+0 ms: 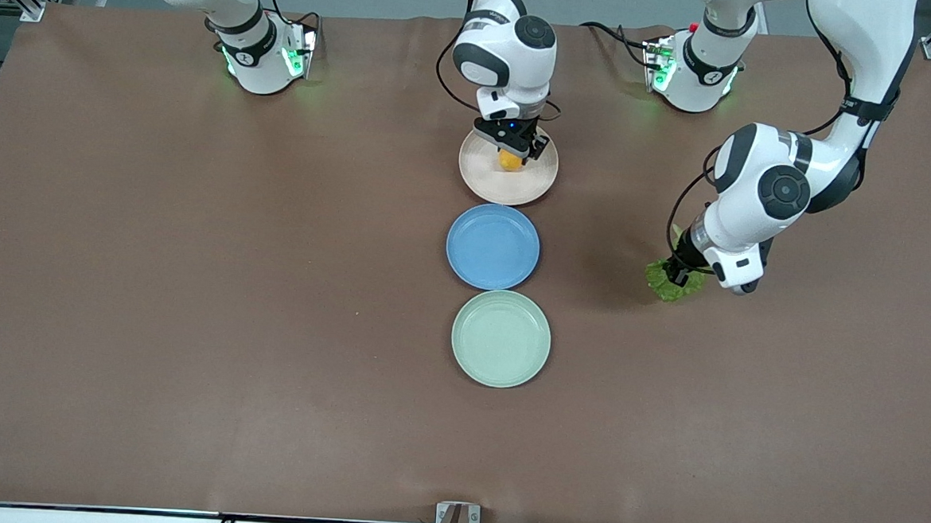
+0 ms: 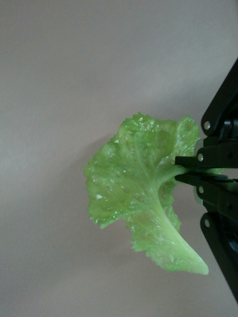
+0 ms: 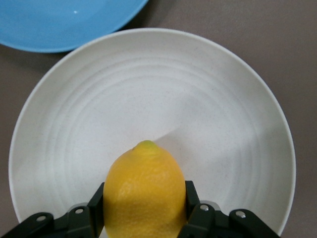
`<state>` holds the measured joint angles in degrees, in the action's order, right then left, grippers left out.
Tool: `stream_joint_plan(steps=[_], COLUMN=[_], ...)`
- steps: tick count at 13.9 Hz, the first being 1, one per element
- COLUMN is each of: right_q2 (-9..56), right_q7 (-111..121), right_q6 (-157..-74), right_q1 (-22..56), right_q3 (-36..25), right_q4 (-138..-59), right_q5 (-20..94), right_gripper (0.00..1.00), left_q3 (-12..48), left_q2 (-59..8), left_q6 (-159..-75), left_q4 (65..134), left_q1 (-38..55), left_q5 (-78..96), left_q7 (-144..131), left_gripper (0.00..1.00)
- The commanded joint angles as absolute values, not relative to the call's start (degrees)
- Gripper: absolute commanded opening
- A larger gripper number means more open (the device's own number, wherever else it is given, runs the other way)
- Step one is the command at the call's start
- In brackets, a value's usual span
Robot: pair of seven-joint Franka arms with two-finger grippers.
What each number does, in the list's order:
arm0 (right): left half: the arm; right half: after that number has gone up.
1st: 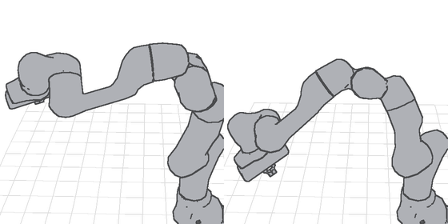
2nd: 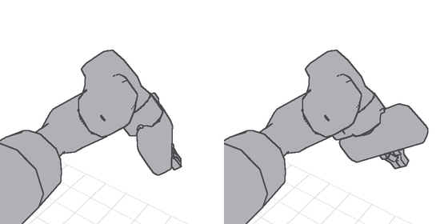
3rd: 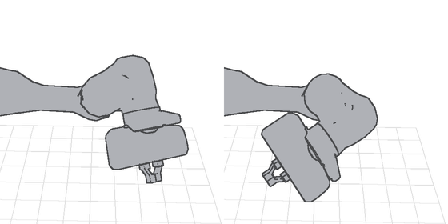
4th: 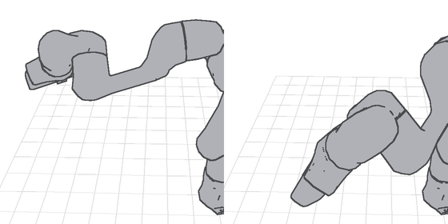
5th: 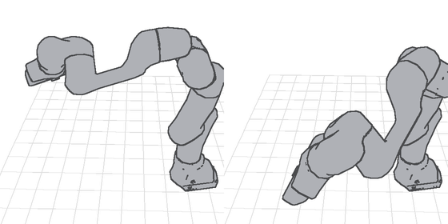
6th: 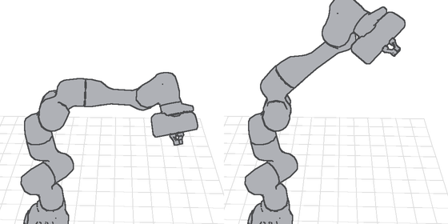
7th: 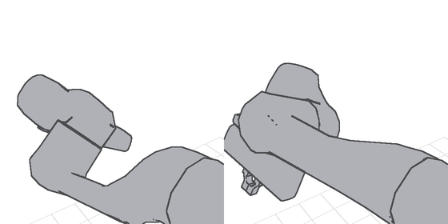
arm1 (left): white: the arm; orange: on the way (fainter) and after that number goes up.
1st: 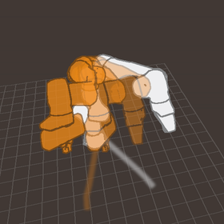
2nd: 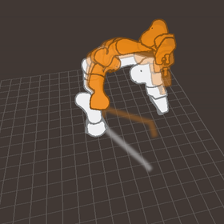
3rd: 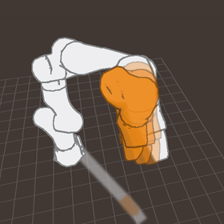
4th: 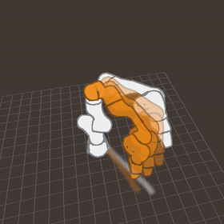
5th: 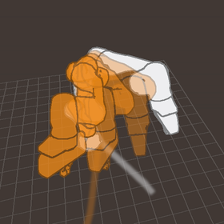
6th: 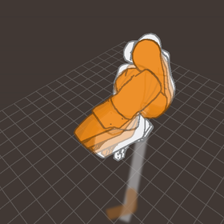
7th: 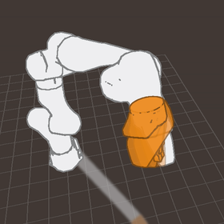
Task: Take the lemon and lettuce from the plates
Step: 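Place the lettuce with the left gripper while the right gripper lifts the lemon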
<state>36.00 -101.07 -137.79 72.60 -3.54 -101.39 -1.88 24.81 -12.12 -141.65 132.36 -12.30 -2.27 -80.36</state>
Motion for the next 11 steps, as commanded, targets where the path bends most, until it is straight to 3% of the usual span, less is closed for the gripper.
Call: stream_joint_plan(steps=[1,4,9,10,11], right_q2=[34.11,27.62,21.2,19.88,18.47], right_q7=[-101.08,-91.79,-71.15,-66.14,-60.96], right_q6=[-135.63,-127.9,-127.09,-127.09,-127.09], right_q1=[70.59,65.68,51.63,48.81,45.65], right_q3=[-3.87,-3.78,-3.6,-3.6,-3.6], right_q4=[-100.64,-100.98,-107.56,-109.23,-110.9], right_q5=[-3.08,-2.29,-2.2,-2.2,-2.2], right_gripper=[0.01,0.01,0.0,0.0,0.0], left_q3=[25.66,25.58,25.31,25.31,25.31], left_q2=[-11.16,-13.71,-16.43,-16.52,-16.52], left_q6=[-147.9,-151.08,-154.86,-154.86,-154.86], left_q4=[137.45,138.16,139.13,139.04,138.87], left_q1=[-14.41,-15.11,-15.29,-15.47,-15.73], left_q5=[-0.62,-1.23,-1.84,-2.28,-3.24], left_q7=[-77.79,-76.91,-75.94,-75.94,-75.94], left_gripper=[0.0,0.0,0.04,0.14,0.41])
